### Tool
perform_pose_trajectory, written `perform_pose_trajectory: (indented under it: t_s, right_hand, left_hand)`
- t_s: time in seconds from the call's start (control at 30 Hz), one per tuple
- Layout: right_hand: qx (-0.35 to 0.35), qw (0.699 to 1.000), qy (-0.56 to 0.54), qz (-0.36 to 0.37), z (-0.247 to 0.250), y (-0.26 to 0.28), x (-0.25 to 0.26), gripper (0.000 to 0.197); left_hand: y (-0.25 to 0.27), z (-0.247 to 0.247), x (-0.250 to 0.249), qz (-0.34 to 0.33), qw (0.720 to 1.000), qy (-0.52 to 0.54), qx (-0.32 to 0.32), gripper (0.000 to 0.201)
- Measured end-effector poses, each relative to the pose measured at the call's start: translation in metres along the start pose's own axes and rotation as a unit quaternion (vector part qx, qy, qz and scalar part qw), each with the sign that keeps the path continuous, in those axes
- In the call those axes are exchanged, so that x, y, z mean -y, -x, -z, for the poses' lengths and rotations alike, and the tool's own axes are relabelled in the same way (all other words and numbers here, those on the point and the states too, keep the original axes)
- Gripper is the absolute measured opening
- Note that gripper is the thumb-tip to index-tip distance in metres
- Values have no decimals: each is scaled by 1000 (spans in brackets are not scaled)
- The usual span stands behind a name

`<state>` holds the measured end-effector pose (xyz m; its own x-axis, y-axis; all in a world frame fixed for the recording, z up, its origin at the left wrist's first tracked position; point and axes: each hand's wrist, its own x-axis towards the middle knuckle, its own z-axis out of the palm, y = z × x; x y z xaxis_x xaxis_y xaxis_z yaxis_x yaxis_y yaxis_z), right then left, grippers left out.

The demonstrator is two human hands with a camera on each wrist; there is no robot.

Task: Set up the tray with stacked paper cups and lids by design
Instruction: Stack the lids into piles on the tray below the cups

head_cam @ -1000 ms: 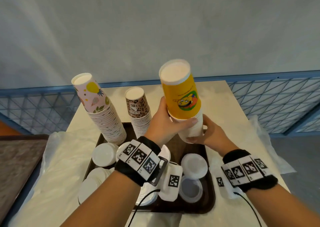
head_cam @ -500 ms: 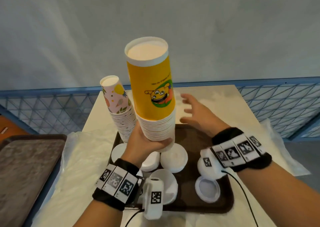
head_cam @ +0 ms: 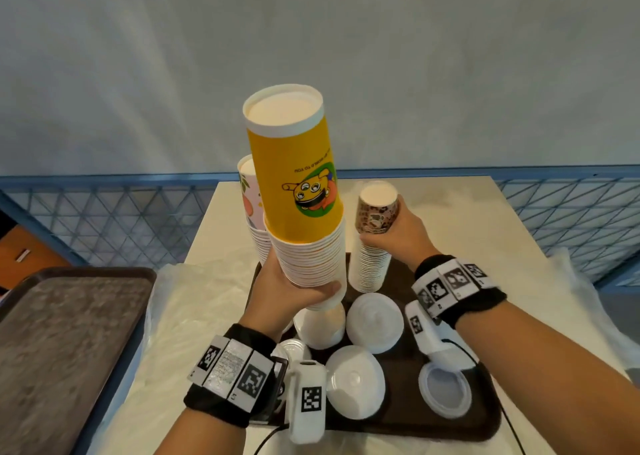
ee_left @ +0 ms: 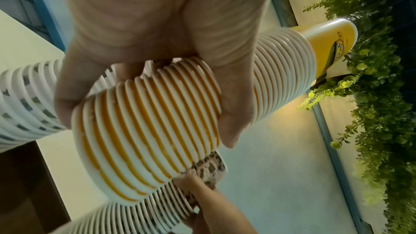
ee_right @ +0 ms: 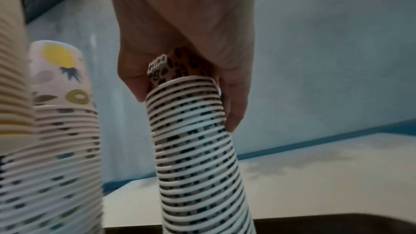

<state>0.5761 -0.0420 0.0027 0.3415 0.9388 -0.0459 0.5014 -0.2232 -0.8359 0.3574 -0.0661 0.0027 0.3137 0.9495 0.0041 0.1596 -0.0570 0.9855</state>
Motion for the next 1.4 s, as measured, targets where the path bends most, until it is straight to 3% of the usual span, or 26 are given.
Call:
perform_pose_trajectory:
  t_s: [0.3, 0.6, 0.7, 0.8, 0.87, 0.93, 1.03, 1.13, 1.23, 1.4]
  right_hand:
    - [-49, 997, 50, -41, 73, 3, -34, 78]
    - [-75, 994, 48, -63, 84, 8, -48, 90]
    - [-190, 976, 107, 6, 77, 18, -25, 95]
    - [-283, 938, 88, 178, 62, 35, 31, 77]
    - [-240, 936, 47, 254, 44, 38, 67, 70]
    - [-140, 952, 28, 271, 19, 35, 94, 73]
    - [28, 980, 37, 195, -25, 20, 111, 90]
    - [131, 982, 28, 136, -69, 6, 109, 100]
    - [139, 984, -25, 107, -99, 1, 102, 92]
    - [88, 991, -57, 79, -116, -4, 97, 82]
  left_hand:
    - [-4, -9, -1, -2, 999, 17, 32, 83]
    - [-2, -12, -4, 1, 999, 26, 41, 85]
    - [0, -5, -6, -2, 998, 31, 54, 83]
    - [3, 9, -7, -5, 998, 39, 52, 81]
    - [5, 21, -9, -11, 998, 37, 56, 75]
    - [7, 37, -10, -16, 998, 36, 56, 71]
    - [8, 63, -10, -18, 998, 29, 54, 83]
    - [7, 90, -11, -10, 997, 17, 73, 94]
    - [2, 111, -11, 1, 996, 10, 89, 88]
    - [-15, 126, -6, 24, 994, 16, 103, 78]
